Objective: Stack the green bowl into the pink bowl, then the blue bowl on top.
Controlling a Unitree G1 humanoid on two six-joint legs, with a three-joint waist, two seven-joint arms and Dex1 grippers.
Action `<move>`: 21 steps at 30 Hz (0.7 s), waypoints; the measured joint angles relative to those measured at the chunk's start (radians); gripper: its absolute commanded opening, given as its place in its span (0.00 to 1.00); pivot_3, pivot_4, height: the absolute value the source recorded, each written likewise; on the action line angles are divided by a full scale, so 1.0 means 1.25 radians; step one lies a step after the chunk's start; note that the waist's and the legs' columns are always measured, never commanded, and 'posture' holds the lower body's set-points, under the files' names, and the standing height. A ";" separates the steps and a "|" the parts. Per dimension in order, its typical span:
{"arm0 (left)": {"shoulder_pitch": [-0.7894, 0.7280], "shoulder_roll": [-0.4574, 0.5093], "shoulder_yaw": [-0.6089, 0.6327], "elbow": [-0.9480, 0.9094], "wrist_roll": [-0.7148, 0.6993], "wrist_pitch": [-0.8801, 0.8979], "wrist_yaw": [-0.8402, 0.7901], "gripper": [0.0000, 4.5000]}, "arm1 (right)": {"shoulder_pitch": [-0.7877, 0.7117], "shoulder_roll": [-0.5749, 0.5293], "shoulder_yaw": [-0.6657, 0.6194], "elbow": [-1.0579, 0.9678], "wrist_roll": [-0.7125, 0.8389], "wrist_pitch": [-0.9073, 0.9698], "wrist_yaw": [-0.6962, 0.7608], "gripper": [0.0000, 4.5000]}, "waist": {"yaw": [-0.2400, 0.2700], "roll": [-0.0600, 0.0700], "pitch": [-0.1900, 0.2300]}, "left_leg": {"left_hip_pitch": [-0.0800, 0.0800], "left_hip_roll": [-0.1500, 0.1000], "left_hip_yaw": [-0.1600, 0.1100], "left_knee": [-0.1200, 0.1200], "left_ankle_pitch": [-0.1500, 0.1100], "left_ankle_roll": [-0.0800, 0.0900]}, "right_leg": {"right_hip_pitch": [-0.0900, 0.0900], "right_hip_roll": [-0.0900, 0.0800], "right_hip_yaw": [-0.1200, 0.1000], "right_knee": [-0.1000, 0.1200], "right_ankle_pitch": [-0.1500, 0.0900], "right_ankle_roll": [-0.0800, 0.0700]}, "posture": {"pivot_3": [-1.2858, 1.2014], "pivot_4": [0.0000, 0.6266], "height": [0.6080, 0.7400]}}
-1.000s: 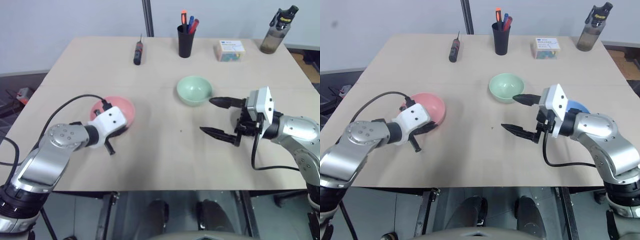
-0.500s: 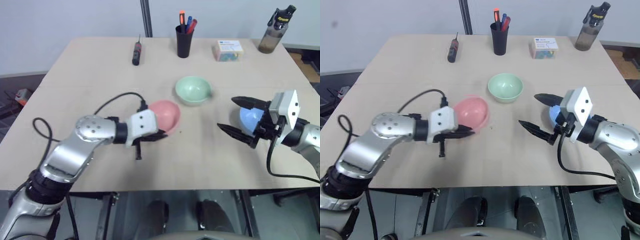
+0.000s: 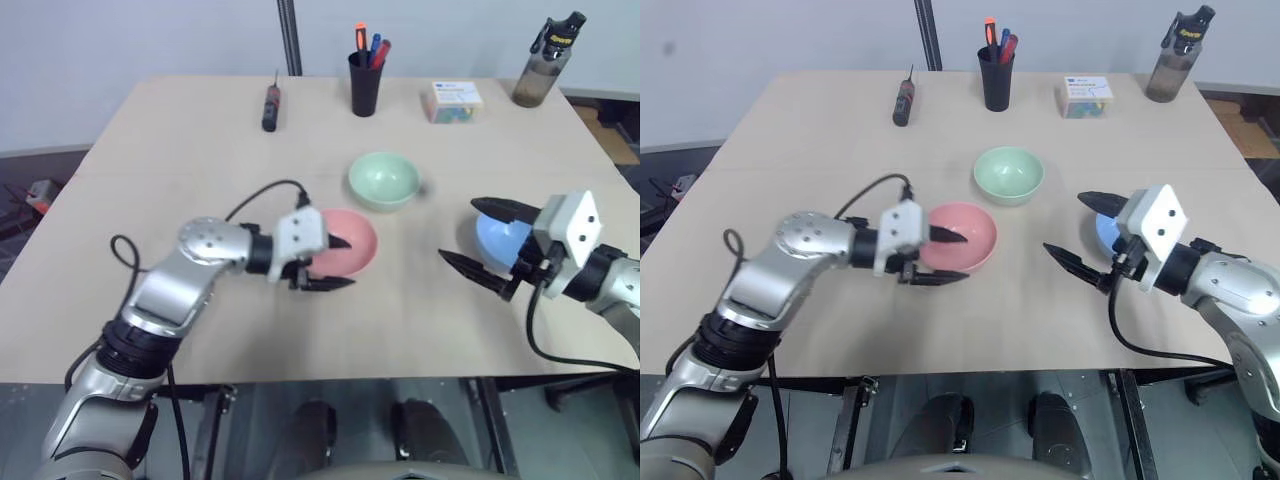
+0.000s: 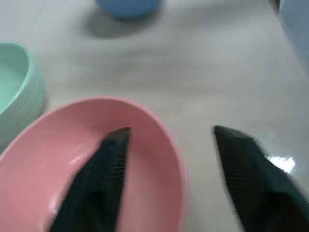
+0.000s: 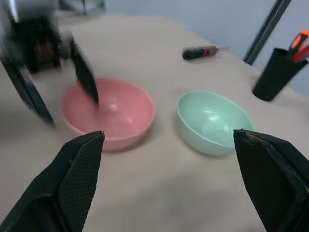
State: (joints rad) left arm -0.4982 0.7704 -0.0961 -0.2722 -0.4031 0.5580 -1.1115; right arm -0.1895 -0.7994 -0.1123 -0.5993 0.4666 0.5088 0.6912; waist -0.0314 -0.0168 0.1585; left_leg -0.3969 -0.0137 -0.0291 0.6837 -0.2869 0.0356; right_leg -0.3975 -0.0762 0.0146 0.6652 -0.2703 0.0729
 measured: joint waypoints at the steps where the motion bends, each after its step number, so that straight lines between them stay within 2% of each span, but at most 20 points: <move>1: 0.013 0.017 0.056 -0.011 -0.028 0.027 0.008 0.69 | -0.014 -0.003 0.031 0.039 -0.042 -0.022 0.002 1.00 | -0.002 0.001 0.000 | 0.000 0.000 0.000 0.000 0.000 0.000 | 0.000 0.000 0.000 0.000 0.000 0.000 | 0.52 0.24 1.00; 3: 0.057 0.015 0.155 -0.034 -0.092 0.073 0.040 0.69 | -0.070 0.003 0.097 0.129 -0.118 -0.074 0.015 1.00 | -0.005 0.002 0.001 | 0.000 0.000 0.000 0.000 0.001 -0.001 | 0.000 -0.001 0.000 0.000 0.000 0.000 | 0.52 0.24 1.00; 5: 0.140 -0.015 0.235 -0.060 -0.105 0.006 0.059 0.69 | -0.166 0.035 0.167 0.240 -0.181 -0.141 0.037 1.00 | -0.009 0.002 0.001 | 0.001 0.000 0.002 0.000 0.002 -0.003 | 0.000 -0.001 0.001 0.000 0.000 0.000 | 0.52 0.24 1.00; 7: 0.207 -0.014 0.267 -0.059 -0.098 -0.038 0.058 0.69 | -0.251 0.060 0.220 0.350 -0.242 -0.212 0.059 1.00 | -0.009 0.002 0.001 | 0.001 0.000 0.002 0.000 0.002 -0.003 | 0.000 -0.001 0.001 0.000 0.000 0.000 | 0.52 0.24 1.00; 9: 0.244 -0.008 0.302 -0.055 -0.126 -0.024 0.052 0.69 | -0.327 0.088 0.264 0.468 -0.295 -0.281 0.079 1.00 | -0.007 0.002 0.001 | 0.000 0.000 0.001 0.000 0.002 -0.004 | 0.000 -0.001 0.000 0.000 0.000 0.000 | 0.52 0.24 1.00; 10: 0.280 0.003 0.335 -0.058 -0.147 -0.024 0.038 0.81 | -0.391 0.121 0.299 0.563 -0.331 -0.336 0.093 1.00 | -0.007 0.002 0.001 | 0.000 0.000 0.000 0.000 0.002 -0.004 | 0.000 -0.001 0.000 0.000 0.000 0.000 | 0.52 0.24 1.00; 11: 0.308 0.010 0.359 -0.062 -0.168 -0.021 0.025 0.86 | -0.447 0.155 0.331 0.660 -0.367 -0.393 0.104 1.00 | -0.007 0.003 0.002 | 0.000 0.000 0.001 -0.001 0.002 -0.004 | -0.001 -0.001 0.000 -0.001 0.000 0.000 | 0.52 0.24 1.00; 12: 0.333 0.015 0.379 -0.068 -0.190 -0.014 0.014 0.95 | -0.492 0.184 0.355 0.742 -0.394 -0.434 0.112 1.00 | -0.008 0.003 0.002 | 0.000 0.000 0.001 -0.001 0.002 -0.004 | -0.001 -0.002 0.000 -0.001 0.000 0.000 | 0.52 0.24 1.00; 13: 0.343 0.018 0.387 -0.076 -0.207 -0.009 0.008 0.98 | -0.518 0.198 0.367 0.790 -0.409 -0.464 0.118 1.00 | -0.007 0.003 0.003 | -0.001 -0.001 0.001 -0.001 0.002 -0.004 | -0.001 -0.002 0.000 -0.001 0.000 0.000 | 0.52 0.24 1.00; 16: 0.370 0.027 0.419 -0.114 -0.231 -0.009 0.010 0.98 | -0.580 0.241 0.400 0.955 -0.457 -0.574 0.139 1.00 | 0.004 0.003 0.003 | -0.002 -0.002 -0.002 -0.001 0.002 -0.004 | -0.002 -0.003 -0.002 -0.002 0.000 0.000 | 0.52 0.24 1.00; 19: 0.389 0.029 0.438 -0.137 -0.235 -0.002 0.047 1.00 | -0.626 0.269 0.414 1.094 -0.496 -0.647 0.146 0.83 | 0.001 0.003 0.003 | -0.002 -0.002 -0.001 -0.001 0.002 -0.004 | -0.001 -0.003 -0.002 -0.002 0.000 0.000 | 0.52 0.24 1.00; 20: 0.393 0.030 0.444 -0.144 -0.239 -0.001 0.054 1.00 | -0.634 0.273 0.416 1.120 -0.504 -0.663 0.148 0.72 | -0.001 0.003 0.003 | -0.002 -0.002 -0.001 -0.001 0.002 -0.004 | -0.001 -0.003 -0.002 -0.002 0.000 0.000 | 0.52 0.24 1.00; 21: 0.398 0.032 0.451 -0.150 -0.242 0.000 0.058 1.00 | -0.640 0.278 0.417 1.141 -0.511 -0.676 0.152 0.67 | -0.003 0.004 0.003 | -0.002 -0.002 -0.001 -0.001 0.002 -0.004 | -0.002 -0.003 -0.002 -0.002 0.000 0.000 | 0.52 0.24 1.00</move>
State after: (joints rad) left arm -0.0009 0.8100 0.4680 -0.4594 -0.7049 0.5575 -1.0386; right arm -0.9897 -0.4524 0.4089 0.8276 -0.1728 -0.3363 0.8807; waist -0.0350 -0.0122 0.1626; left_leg -0.3993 -0.0157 -0.0307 0.6819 -0.2843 0.0300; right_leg -0.3995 -0.0801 0.0127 0.6630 -0.2701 0.0726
